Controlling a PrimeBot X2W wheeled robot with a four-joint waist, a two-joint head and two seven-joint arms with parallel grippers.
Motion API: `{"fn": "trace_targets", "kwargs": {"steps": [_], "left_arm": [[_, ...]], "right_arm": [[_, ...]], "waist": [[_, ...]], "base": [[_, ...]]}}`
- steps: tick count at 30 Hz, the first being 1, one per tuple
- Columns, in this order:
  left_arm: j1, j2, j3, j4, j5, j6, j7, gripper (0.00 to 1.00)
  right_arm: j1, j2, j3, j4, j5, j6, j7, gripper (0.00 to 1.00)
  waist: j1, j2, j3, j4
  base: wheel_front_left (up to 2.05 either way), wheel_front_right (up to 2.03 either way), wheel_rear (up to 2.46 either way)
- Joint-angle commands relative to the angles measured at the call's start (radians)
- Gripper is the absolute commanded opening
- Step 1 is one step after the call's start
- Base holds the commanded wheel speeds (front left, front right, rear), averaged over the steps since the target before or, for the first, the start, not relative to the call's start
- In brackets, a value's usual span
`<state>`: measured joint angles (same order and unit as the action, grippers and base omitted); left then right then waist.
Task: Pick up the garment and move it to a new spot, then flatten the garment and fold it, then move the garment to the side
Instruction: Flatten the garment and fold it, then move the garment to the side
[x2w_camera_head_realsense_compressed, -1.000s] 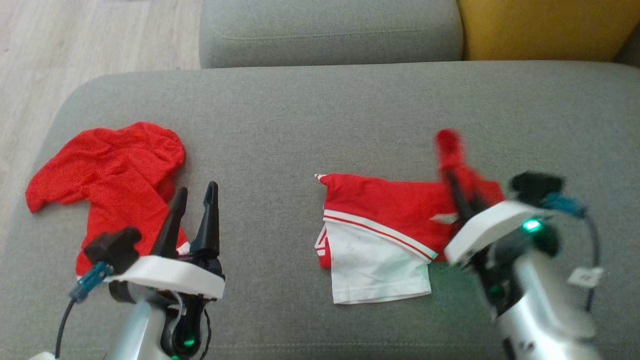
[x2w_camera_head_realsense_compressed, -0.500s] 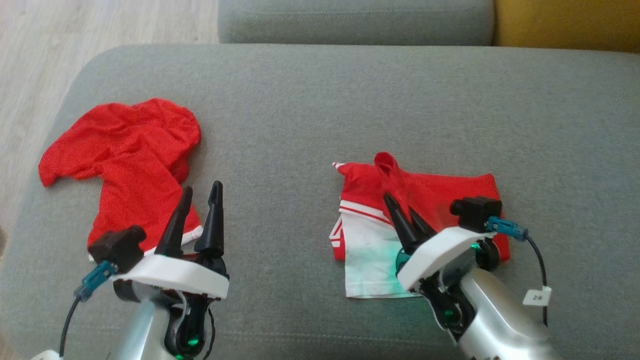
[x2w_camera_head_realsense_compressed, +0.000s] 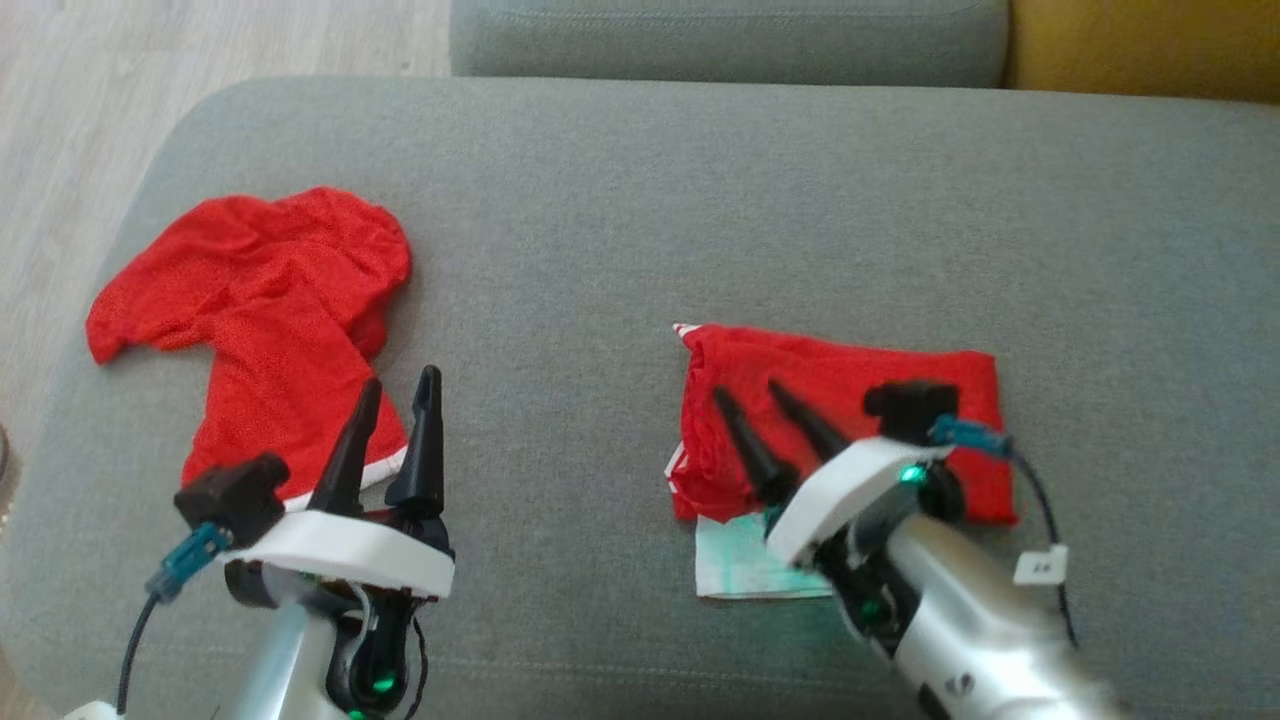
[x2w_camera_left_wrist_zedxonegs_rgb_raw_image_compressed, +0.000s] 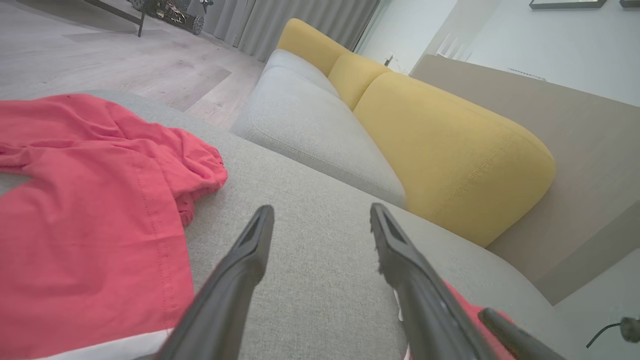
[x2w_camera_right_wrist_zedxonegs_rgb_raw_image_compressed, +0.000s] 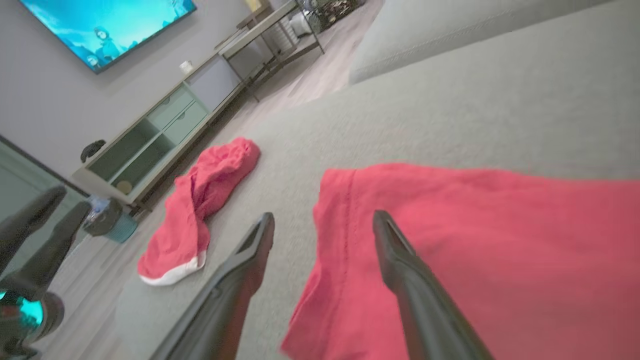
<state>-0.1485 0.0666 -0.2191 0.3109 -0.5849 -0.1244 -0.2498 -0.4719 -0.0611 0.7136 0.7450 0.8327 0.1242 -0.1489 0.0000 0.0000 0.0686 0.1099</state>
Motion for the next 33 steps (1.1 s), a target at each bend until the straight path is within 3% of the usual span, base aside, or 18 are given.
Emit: {"fn": "trace_targets", "kwargs": {"steps": [1,8,12,16,20,26,33], "left_arm": [[-0.044,0.012,0.034,-0.029,0.001,-0.006,-0.012,1.0],[-0.03,0.005,0.04,-0.038,0.012,-0.006,-0.012,1.0],[-0.026,0.001,0.041,-0.049,0.014,-0.006,-0.012,1.0],[-0.018,-0.004,0.039,-0.061,0.017,-0.006,-0.012,1.0],[-0.008,-0.008,0.034,-0.073,0.026,-0.006,-0.012,1.0],[0.023,-0.012,0.039,-0.1,0.071,-0.006,-0.012,1.0],[0.075,-0.015,0.079,-0.146,0.136,-0.006,-0.012,1.0]], "right_arm": [[-0.061,0.011,-0.014,-0.009,-0.009,0.007,-0.026,1.0],[-0.165,-0.004,-0.203,0.143,-0.241,0.007,-0.095,1.0],[-0.164,-0.042,-0.304,0.14,-0.338,0.007,-0.108,1.0],[-0.103,-0.098,-0.418,0.039,-0.462,0.007,-0.112,1.0],[0.053,-0.121,-0.56,-0.164,-0.588,0.007,-0.113,1.0],[0.234,-0.078,-0.673,-0.35,-0.701,0.007,-0.113,1.0],[0.344,-0.025,-0.717,-0.448,-0.782,0.007,-0.113,1.0]], "waist": [[0.0,0.0,-0.013,-0.012],[0.0,0.0,-0.042,-0.051],[0.0,0.0,-0.043,-0.059],[0.0,0.0,-0.043,-0.068],[0.0,0.0,-0.044,-0.073],[0.0,0.0,-0.05,-0.082],[0.0,0.0,-0.05,-0.09]], "base": [[0.0,0.0,0.0],[0.0,0.0,0.0],[0.0,0.0,0.0],[0.0,0.0,0.0],[0.0,0.0,0.0],[0.0,0.0,0.0],[0.0,0.0,0.0]]}}
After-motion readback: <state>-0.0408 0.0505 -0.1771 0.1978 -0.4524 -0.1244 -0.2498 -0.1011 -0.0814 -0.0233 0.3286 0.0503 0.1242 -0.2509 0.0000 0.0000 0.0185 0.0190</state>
